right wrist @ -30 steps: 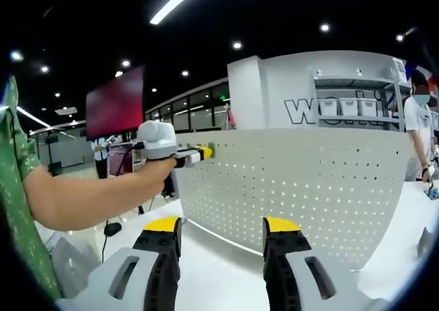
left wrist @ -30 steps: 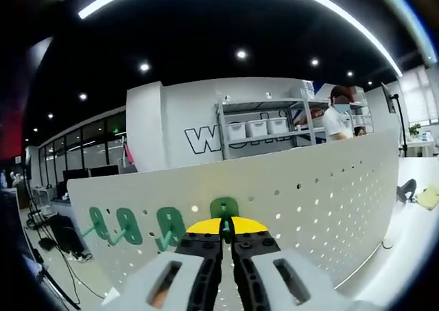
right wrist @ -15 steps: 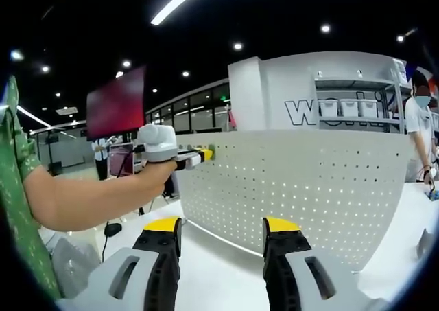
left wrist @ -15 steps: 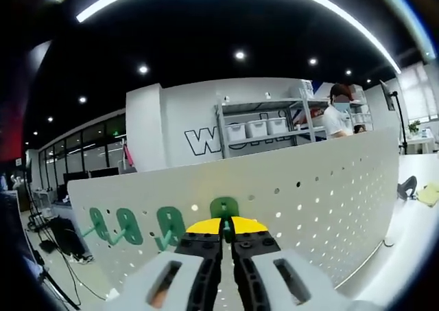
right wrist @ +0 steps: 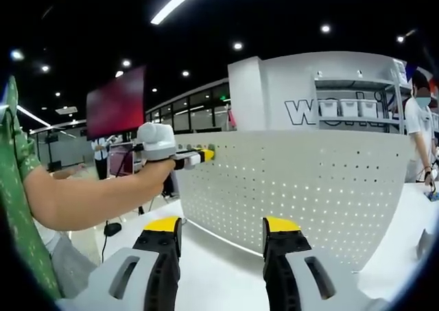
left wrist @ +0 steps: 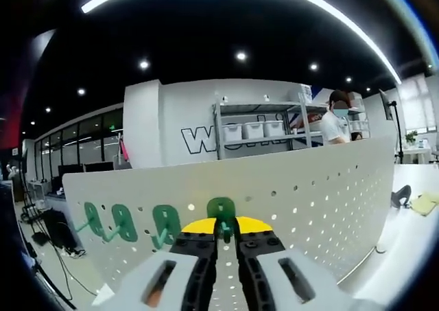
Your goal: Insert the hook assembly into the mounting plate slot until the hook locks in place.
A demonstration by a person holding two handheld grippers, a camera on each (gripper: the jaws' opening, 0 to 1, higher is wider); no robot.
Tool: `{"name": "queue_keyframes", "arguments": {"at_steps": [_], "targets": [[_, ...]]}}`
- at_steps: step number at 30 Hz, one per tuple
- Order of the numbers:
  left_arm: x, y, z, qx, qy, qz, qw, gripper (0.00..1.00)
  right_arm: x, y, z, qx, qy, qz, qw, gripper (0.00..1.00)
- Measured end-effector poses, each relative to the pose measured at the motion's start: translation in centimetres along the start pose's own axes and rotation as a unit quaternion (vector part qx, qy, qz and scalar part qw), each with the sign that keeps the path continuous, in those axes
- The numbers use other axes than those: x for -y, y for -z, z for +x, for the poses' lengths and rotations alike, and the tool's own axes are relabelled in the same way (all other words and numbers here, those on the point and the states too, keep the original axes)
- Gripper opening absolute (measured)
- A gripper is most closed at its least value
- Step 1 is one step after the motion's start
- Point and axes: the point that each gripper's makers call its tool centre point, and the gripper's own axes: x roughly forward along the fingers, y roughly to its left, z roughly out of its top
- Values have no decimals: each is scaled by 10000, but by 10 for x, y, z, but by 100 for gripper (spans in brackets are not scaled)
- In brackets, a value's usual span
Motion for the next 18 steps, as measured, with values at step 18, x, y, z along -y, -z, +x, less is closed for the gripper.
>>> {"name": "queue_keyframes", "arguments": {"at_steps": [18], "targets": [[6,-5,-16,85,188,-89,9997,22,-8,-5,0,-12,-12,-84,10000,48]]}}
